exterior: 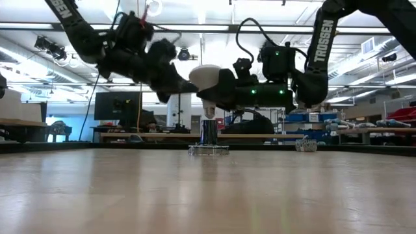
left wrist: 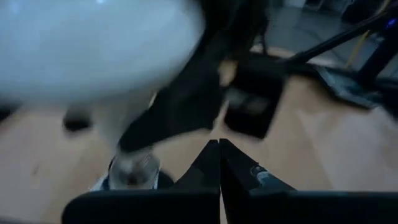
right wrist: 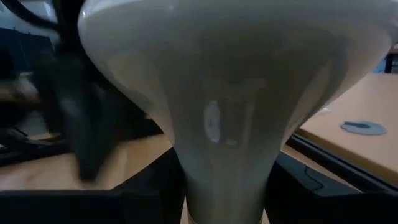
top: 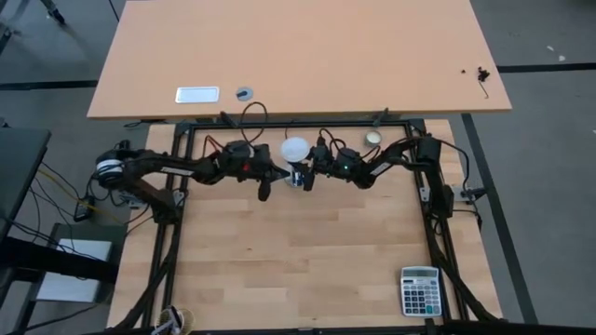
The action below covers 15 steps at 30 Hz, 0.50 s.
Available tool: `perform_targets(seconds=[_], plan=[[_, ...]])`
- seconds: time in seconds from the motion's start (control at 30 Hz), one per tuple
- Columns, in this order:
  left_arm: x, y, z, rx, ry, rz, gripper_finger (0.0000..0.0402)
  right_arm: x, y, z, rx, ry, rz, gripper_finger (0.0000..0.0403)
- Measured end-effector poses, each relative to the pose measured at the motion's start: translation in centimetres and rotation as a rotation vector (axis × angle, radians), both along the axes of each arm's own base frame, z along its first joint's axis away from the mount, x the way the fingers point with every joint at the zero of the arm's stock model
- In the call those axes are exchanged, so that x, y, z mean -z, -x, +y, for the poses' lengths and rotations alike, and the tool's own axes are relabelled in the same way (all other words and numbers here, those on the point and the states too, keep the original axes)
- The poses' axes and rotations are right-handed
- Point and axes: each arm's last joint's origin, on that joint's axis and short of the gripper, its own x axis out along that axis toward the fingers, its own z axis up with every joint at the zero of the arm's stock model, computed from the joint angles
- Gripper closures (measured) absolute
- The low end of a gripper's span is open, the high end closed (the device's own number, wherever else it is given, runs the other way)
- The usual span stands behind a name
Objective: Screw lightbulb
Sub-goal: Insert the light into the lamp socket
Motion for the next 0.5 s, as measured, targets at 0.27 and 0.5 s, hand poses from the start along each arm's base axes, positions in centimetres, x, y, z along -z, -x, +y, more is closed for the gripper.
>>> perform_targets(seconds=[0.27, 0.5], plan=[[-2.7, 0.6, -0.3, 0.012, -0.044, -0.147, 0.0401, 0.2, 0.0, 0.0, 0.0, 0.006, 0.021, 0.0227], [-4.0, 0.6, 0.9, -0.123, -0.064, -0.226, 0.0401, 0.4, 0.0, 0.0, -0.001, 0.014, 0.045, 0.0227]])
